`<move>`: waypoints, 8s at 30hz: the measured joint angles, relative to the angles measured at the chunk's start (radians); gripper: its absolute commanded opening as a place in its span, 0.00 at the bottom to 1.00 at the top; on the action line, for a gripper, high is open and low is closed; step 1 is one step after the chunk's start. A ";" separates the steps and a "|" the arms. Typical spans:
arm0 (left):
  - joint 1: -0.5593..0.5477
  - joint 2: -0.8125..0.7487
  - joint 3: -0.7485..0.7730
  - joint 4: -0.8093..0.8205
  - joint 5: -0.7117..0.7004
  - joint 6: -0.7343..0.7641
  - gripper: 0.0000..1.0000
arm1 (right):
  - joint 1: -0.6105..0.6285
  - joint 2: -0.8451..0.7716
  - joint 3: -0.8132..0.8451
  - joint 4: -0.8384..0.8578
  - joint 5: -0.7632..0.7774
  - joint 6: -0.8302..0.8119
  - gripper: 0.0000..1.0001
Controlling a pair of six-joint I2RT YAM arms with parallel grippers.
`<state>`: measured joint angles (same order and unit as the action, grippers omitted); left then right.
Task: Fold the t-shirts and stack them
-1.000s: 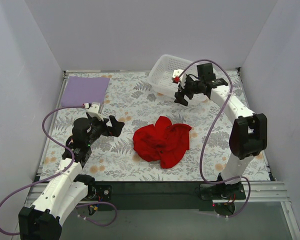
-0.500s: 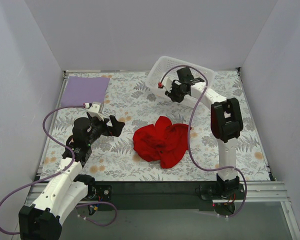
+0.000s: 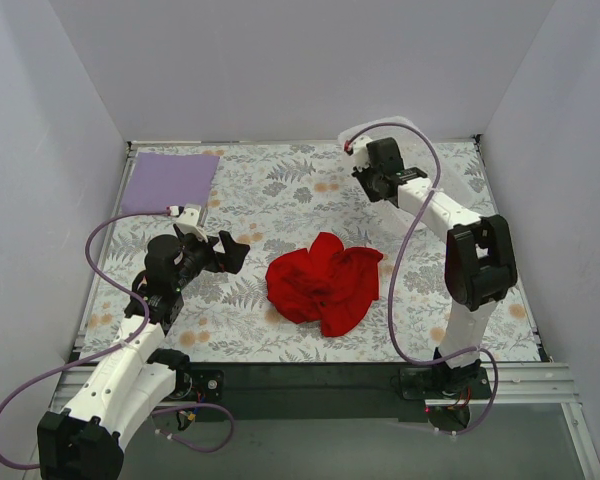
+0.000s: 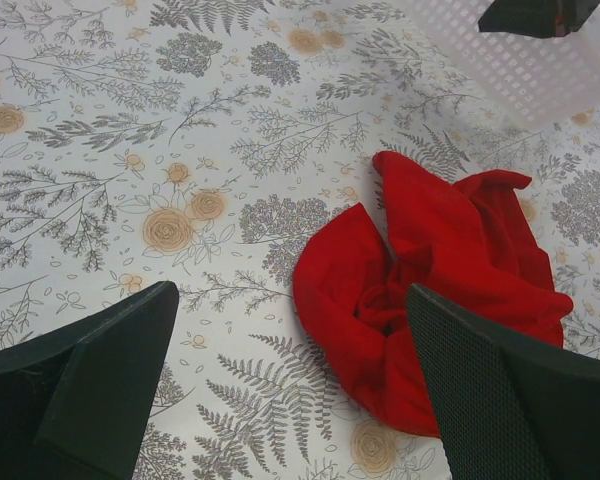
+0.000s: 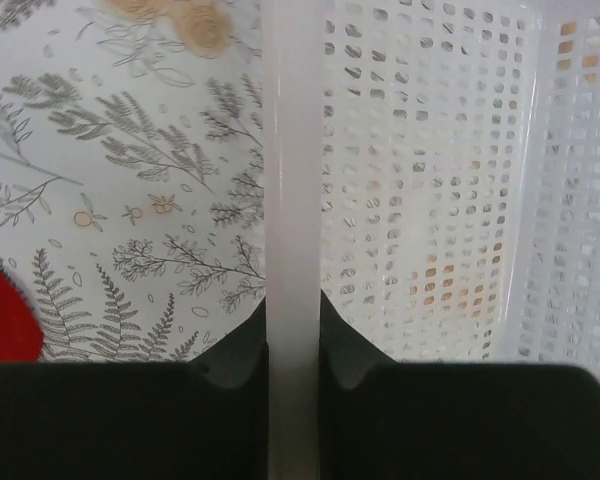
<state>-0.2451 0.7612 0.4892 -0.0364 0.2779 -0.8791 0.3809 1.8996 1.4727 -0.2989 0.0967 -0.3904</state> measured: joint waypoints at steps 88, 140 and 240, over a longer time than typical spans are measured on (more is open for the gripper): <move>-0.622 0.623 0.413 -0.505 -0.560 -0.500 0.28 | -0.355 -0.892 -0.899 -0.022 -1.133 -0.364 0.98; -0.623 -0.134 0.624 -0.304 -0.664 -0.075 0.00 | -0.101 -0.719 0.155 -0.282 -0.439 -0.422 0.01; 0.038 0.351 0.089 -0.413 -0.361 -0.723 0.62 | -0.284 -0.746 -0.706 -0.404 -0.975 -0.395 0.74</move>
<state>-0.2073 1.1122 0.5777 -0.4492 -0.0834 -1.6020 0.0971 1.1538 0.7666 -0.7033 -0.8783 -0.7853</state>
